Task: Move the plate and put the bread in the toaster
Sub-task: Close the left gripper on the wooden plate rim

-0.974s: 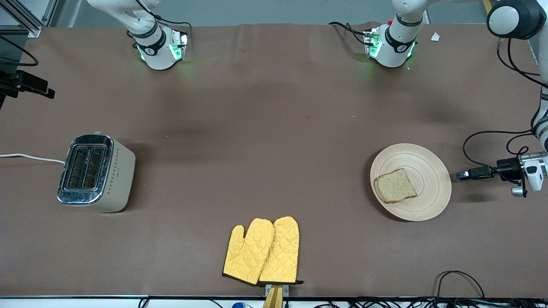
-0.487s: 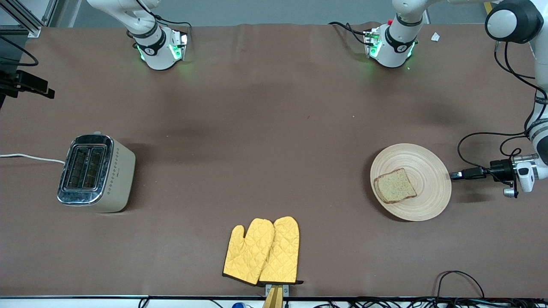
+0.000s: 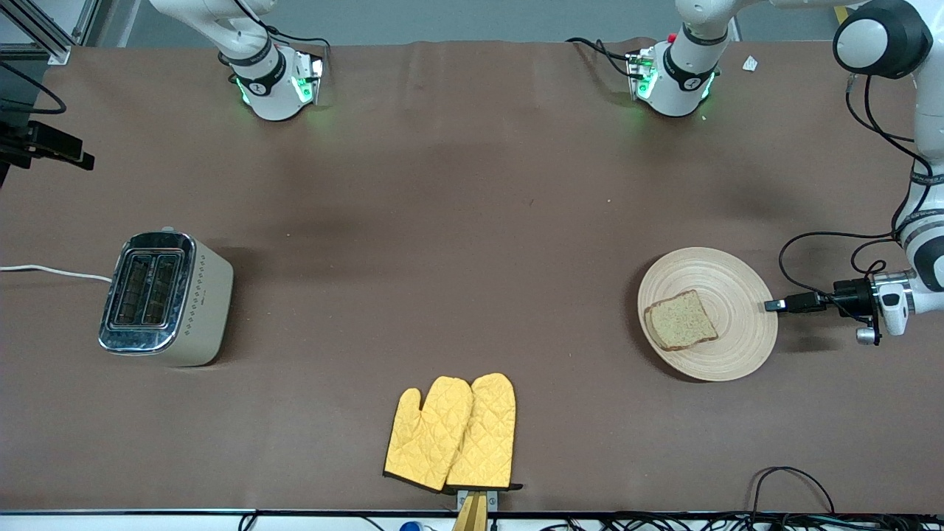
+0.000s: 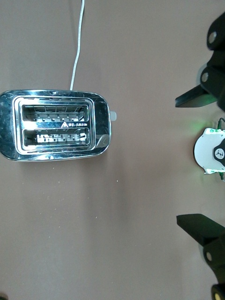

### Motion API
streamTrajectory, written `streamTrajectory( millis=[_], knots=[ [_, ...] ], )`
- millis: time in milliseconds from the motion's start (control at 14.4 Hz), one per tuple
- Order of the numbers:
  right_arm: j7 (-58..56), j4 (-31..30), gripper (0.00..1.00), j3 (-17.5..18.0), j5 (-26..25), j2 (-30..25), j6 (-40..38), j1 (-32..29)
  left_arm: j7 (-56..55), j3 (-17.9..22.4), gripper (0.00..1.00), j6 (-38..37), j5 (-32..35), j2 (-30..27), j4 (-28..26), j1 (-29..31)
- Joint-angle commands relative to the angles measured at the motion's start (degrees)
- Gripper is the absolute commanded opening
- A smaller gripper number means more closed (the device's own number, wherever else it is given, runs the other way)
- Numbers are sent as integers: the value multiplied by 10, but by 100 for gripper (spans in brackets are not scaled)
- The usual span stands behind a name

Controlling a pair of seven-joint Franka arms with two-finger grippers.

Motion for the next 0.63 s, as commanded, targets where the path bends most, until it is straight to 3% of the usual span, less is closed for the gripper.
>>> streamTrajectory(
  millis=[0,209,557],
  knots=[
    [0,-2,100,3,11,-2,-2,-6,13,-2,32,-5,-14,7,7,2],
    [-1,-2,100,3,14,-2,-2,-6,48,-2,20,-5,-14,10,8,1],
    [-1,-2,100,3,14,-2,-2,-6,51,-3,10,-6,-11,9,8,1]
  ],
)
